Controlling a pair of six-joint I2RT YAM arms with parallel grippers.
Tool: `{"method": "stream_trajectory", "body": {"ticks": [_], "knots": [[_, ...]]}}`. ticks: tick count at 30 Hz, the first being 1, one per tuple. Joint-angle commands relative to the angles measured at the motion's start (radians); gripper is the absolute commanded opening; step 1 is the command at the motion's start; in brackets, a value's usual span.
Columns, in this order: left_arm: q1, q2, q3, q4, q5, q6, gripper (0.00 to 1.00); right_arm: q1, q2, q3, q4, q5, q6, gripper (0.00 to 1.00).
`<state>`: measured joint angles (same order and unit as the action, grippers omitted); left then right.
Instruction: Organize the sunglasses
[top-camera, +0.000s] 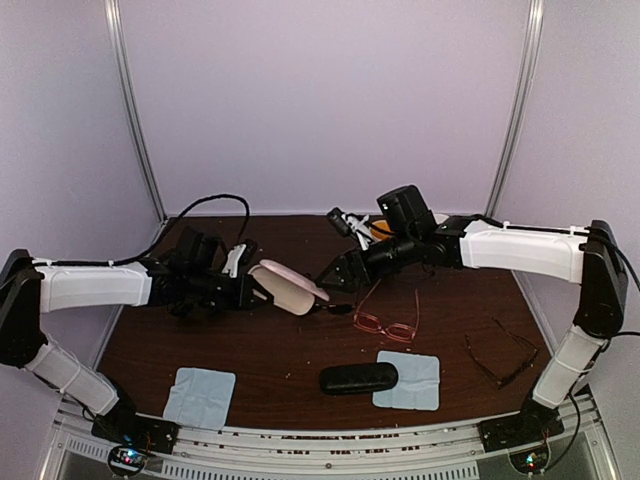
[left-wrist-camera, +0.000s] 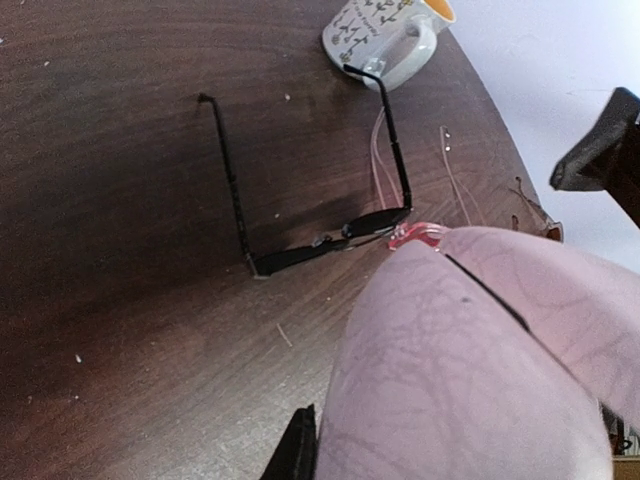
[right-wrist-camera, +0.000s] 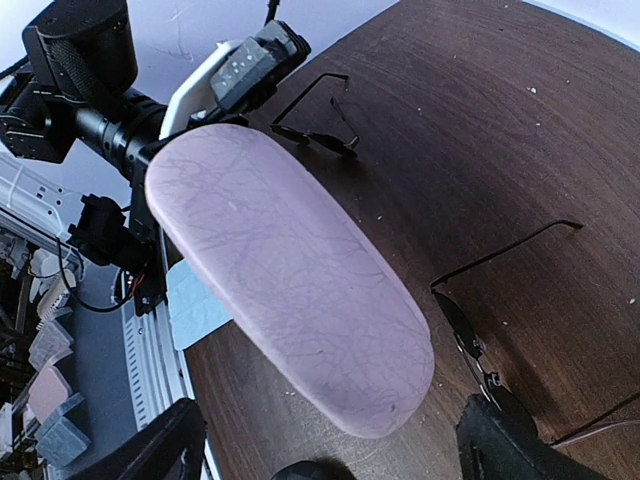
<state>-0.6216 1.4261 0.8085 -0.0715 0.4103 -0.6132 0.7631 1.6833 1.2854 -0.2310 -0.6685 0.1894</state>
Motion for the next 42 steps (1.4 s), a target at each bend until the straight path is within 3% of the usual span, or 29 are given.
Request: {"method": "stream_trajectory", "body": {"ticks": [1,12,23,35,42], "knots": [[0.013,-0.018,-0.042,0.093,-0.044,-0.037,0.00,0.031,0.002,0.020,0.004,0.092,-0.035,0.88],[0.099,-0.093,-0.190,0.173,-0.030,-0.104,0.00,0.091,0.042,0.012,0.104,0.229,-0.032,0.84],[0.163,-0.189,-0.208,0.069,-0.070,-0.035,0.00,0.099,-0.097,-0.145,-0.030,0.376,-0.181,0.83],[0.173,-0.222,-0.203,0.037,-0.081,0.003,0.00,0.143,-0.233,-0.294,-0.262,0.369,-0.736,0.87],[0.173,-0.243,-0.220,0.037,-0.085,0.006,0.00,0.201,-0.146,-0.249,-0.383,0.349,-0.812,0.87]]}}
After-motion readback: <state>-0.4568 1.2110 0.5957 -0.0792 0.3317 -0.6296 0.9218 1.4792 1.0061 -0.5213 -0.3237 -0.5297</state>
